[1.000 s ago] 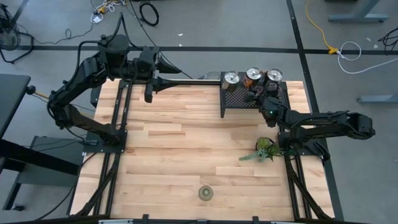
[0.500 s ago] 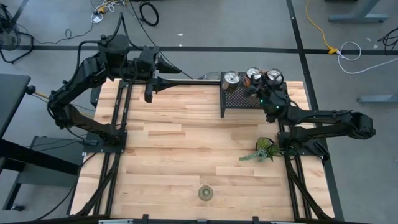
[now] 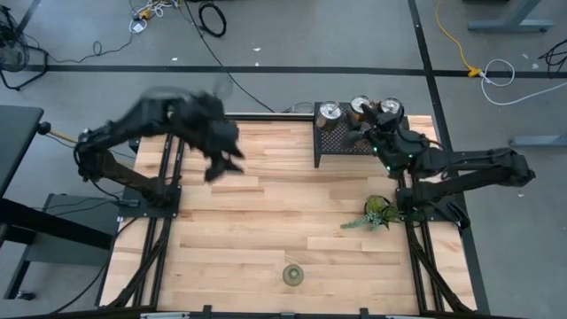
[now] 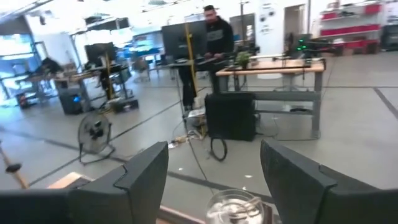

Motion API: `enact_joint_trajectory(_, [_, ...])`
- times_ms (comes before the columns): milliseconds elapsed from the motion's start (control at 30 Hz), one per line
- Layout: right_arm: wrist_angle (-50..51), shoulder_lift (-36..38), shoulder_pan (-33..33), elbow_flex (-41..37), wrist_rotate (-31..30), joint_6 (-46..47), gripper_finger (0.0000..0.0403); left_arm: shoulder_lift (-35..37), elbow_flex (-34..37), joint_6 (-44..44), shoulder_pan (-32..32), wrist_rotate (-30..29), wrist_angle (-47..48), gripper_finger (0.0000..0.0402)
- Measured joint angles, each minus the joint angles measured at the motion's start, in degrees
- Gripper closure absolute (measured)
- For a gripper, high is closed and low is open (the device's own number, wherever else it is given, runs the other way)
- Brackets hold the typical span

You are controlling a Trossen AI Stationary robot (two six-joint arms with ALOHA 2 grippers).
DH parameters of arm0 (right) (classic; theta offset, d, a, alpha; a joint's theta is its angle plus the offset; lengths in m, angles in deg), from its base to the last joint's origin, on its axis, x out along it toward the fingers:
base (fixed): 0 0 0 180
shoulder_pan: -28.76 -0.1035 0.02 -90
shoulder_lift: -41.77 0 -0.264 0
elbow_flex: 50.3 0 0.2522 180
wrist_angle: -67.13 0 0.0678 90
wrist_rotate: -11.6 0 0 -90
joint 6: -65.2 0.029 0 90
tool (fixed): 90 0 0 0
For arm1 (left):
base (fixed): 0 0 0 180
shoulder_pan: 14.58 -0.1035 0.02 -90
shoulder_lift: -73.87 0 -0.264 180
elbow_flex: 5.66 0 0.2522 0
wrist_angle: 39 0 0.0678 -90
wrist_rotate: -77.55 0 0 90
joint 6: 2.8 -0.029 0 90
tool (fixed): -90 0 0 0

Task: Pick & Place candle stick holders
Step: Put the green candle holder on the shelf aligned with the pink candle holders

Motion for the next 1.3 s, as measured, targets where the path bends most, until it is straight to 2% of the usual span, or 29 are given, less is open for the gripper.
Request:
enact_joint_trajectory(67, [3.68,0.00,-2.27,2.34,-0.95,-0.04,0.0150,0.55,5.49,1.87,5.47,-4.18,-2.55,0.0191])
enact_joint_trajectory(167, [8.30,0.00,-5.10,5.53,-1.61,-0.30,0.0150,2.02,15.88,5.16,13.70,-9.82,-11.38,0.0197])
enact_joint_trajectory(300, [15.97,0.07,-8.44,9.26,-1.74,0.20,0.0150,3.45,32.07,15.07,22.78,-12.31,-35.55,0.0214])
enact_joint_trajectory(367, [20.76,0.32,-10.41,10.50,-0.03,1.81,0.0150,3.44,39.25,20.65,27.05,-15.78,-49.68,0.0226])
enact_joint_trajectory(500, [29.21,1.08,-14.39,12.37,3.18,7.30,0.0150,1.51,50.62,31.91,34.94,-26.20,-67.23,0.0245])
enact_joint_trajectory(600, [33.26,1.85,-16.54,12.67,5.09,10.88,0.0150,-0.94,56.50,36.47,41.12,-34.37,-73.62,0.0256])
enact_joint_trajectory(733, [37.15,2.36,-18.29,12.65,8.38,16.27,0.0150,-6.51,59.17,36.79,46.82,-41.47,-81.91,0.0261])
enact_joint_trajectory(833, [39.61,2.36,-18.95,12.65,11.50,21.12,0.0150,-12.94,59.19,35.63,48.76,-41.89,-90.00,0.0260])
enact_joint_trajectory(967, [43.42,2.36,-19.59,12.65,17.15,28.41,0.0150,-21.21,58.64,29.54,49.61,-41.19,-104.34,0.0254])
enact_joint_trajectory(1133, [48.74,1.90,-20.54,12.60,20.20,37.50,0.0150,-26.72,57.21,26.25,49.31,-39.73,-105.16,0.0242])
enact_joint_trajectory(1300, [49.18,0.58,-20.80,12.60,20.03,41.12,0.0150,-30.58,57.07,25.95,48.32,-40.11,-105.84,0.0224])
